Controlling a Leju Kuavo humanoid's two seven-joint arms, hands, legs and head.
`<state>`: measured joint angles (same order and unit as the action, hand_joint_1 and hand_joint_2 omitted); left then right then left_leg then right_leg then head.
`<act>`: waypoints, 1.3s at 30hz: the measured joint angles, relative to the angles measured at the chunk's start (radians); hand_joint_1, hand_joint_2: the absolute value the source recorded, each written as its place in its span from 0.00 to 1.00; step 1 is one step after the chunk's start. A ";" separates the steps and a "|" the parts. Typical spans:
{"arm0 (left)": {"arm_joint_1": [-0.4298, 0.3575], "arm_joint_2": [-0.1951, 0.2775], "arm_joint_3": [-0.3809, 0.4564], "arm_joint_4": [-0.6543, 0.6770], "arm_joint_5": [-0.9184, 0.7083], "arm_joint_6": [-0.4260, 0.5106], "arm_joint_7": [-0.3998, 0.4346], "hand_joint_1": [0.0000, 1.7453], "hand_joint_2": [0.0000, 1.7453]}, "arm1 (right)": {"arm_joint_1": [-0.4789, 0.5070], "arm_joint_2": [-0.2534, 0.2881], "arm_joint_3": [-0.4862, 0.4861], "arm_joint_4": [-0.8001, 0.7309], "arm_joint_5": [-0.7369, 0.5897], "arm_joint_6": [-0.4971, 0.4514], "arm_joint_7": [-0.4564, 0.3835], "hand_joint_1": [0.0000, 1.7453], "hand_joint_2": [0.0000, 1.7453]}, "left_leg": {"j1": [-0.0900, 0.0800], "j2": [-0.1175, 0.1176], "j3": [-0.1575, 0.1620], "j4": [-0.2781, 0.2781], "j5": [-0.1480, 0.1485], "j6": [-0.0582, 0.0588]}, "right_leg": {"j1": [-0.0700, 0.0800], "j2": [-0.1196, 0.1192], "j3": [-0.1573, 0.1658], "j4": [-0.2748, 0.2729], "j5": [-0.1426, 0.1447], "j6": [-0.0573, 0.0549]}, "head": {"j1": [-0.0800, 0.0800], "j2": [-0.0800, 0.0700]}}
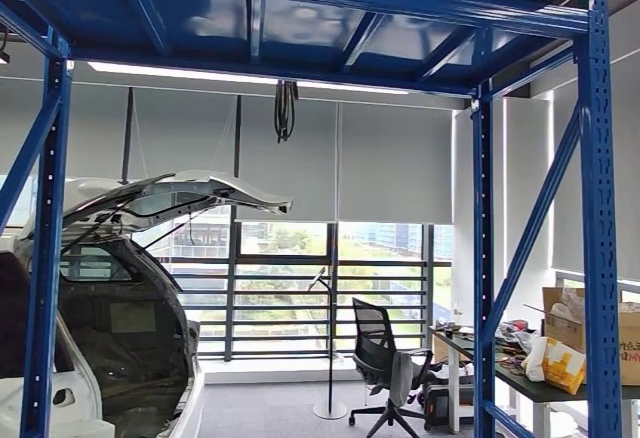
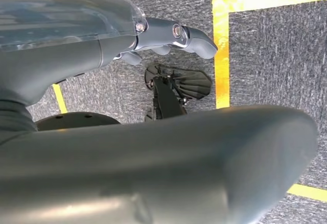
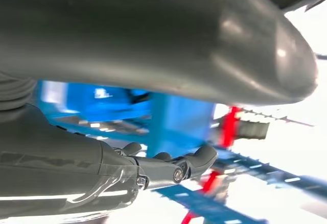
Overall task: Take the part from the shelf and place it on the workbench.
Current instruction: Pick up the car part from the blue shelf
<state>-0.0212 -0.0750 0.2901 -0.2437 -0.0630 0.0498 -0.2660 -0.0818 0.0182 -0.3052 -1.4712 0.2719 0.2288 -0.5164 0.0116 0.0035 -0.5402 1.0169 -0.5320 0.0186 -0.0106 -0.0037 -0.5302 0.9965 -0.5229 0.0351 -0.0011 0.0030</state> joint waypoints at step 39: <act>-0.003 -0.013 0.087 0.016 -0.108 -0.018 0.001 0.00 0.00 | -0.004 -0.112 0.456 -0.584 -0.077 -0.010 -0.006 0.00 0.00 | -0.004 -0.012 -0.083 0.059 0.054 -0.011 | 0.001 0.002 0.036 0.018 -0.053 -0.019 | -0.001 0.000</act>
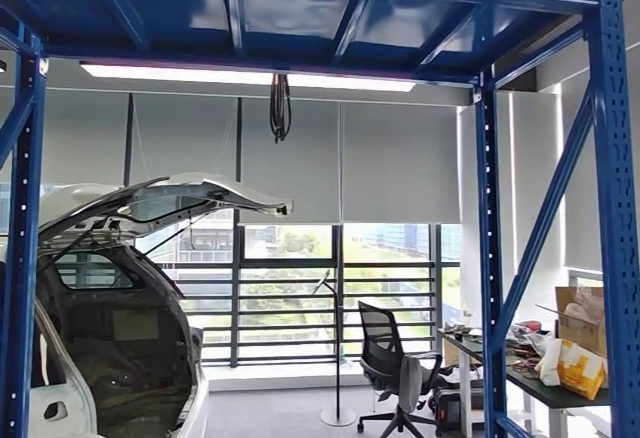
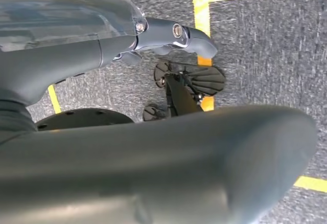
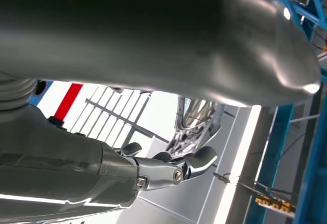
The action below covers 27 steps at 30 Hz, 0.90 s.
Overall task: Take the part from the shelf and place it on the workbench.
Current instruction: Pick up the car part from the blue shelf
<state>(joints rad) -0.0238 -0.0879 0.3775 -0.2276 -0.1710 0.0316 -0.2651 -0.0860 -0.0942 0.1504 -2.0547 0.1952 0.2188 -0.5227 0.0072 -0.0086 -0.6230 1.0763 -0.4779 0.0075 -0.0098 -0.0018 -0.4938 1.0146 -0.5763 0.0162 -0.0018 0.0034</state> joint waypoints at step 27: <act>-0.001 -0.005 0.053 0.002 -0.053 0.006 -0.011 0.00 0.00 | 0.028 0.024 -0.007 -0.026 0.005 -0.055 0.046 0.00 0.00 | 0.014 -0.001 -0.037 0.131 -0.099 -0.025 | 0.005 0.005 -0.044 -0.002 0.044 -0.026 | 0.001 0.000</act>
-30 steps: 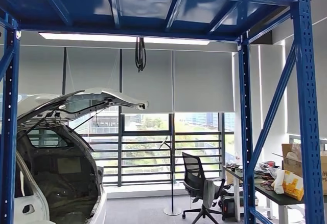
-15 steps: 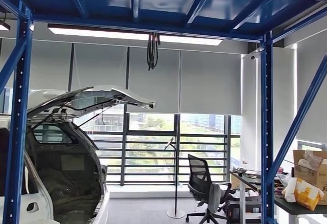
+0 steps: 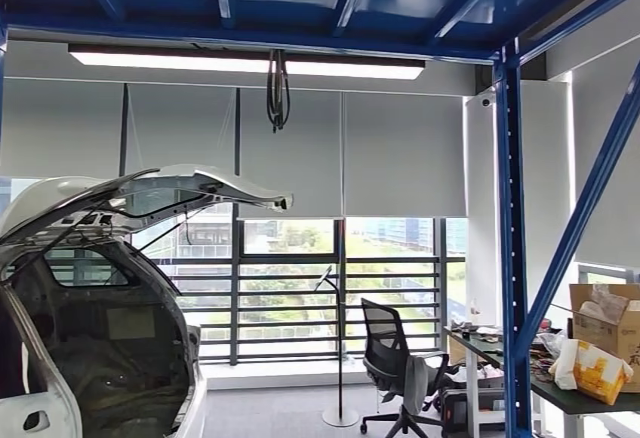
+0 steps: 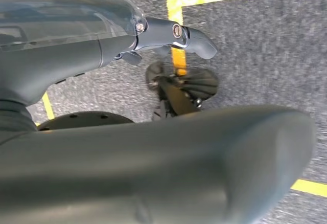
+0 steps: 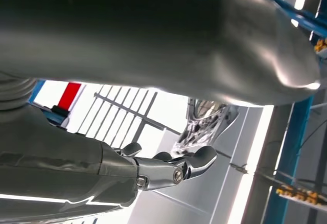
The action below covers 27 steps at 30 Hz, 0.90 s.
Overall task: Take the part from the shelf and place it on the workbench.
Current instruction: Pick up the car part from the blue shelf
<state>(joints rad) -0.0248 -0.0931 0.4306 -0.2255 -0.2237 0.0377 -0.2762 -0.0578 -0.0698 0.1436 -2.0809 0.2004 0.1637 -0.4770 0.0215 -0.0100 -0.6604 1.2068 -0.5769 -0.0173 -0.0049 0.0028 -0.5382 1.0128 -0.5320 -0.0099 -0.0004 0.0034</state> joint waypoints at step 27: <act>-0.002 -0.003 0.109 0.005 -0.017 0.003 -0.011 0.00 0.00 | 0.055 -0.093 -0.237 0.109 0.251 -0.099 0.244 0.00 0.50 | -0.022 -0.005 0.124 -0.192 0.036 0.047 | 0.020 0.002 -0.071 0.009 0.051 0.016 | -0.001 0.000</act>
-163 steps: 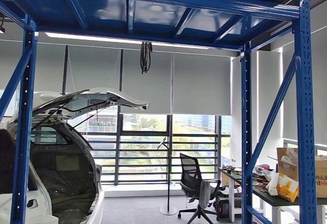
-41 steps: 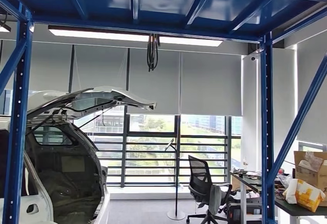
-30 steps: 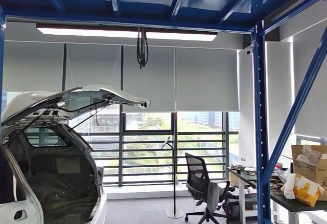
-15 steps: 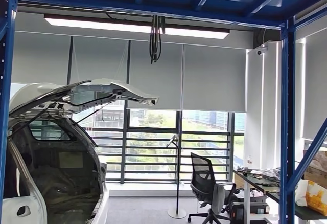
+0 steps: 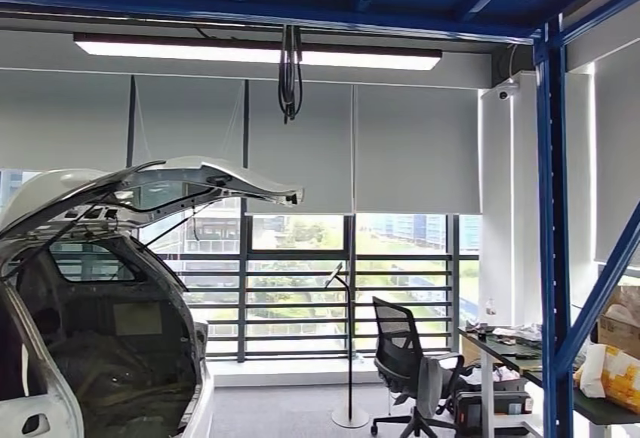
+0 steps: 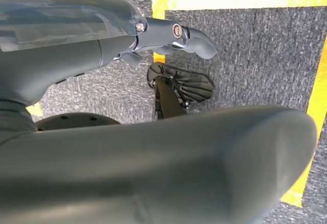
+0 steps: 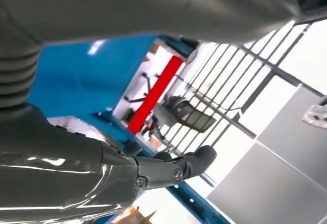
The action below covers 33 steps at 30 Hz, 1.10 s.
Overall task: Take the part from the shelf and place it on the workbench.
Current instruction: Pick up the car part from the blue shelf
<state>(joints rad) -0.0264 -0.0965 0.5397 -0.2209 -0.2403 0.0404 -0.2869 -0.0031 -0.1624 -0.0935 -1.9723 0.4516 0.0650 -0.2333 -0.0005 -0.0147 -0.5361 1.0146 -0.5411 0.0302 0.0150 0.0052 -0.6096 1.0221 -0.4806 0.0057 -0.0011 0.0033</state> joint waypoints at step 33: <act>-0.011 0.000 0.046 0.000 -0.130 -0.033 -0.007 0.00 0.00 | -0.137 -0.113 0.283 0.433 0.753 -0.178 0.220 0.00 1.00 | -0.004 0.000 0.003 -0.005 0.004 -0.009 | -0.004 -0.001 0.002 0.001 0.001 -0.006 | 0.000 0.000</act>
<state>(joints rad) -0.0379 -0.0965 0.5860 -0.2209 -0.3703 0.0074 -0.2941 -0.1397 -0.2751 0.1899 -1.5393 1.2043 -0.1127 -0.0133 -0.0042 -0.0147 -0.5330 1.0092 -0.5372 0.0212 0.0111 0.0038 -0.6079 1.0232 -0.4793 0.0001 -0.0015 0.0030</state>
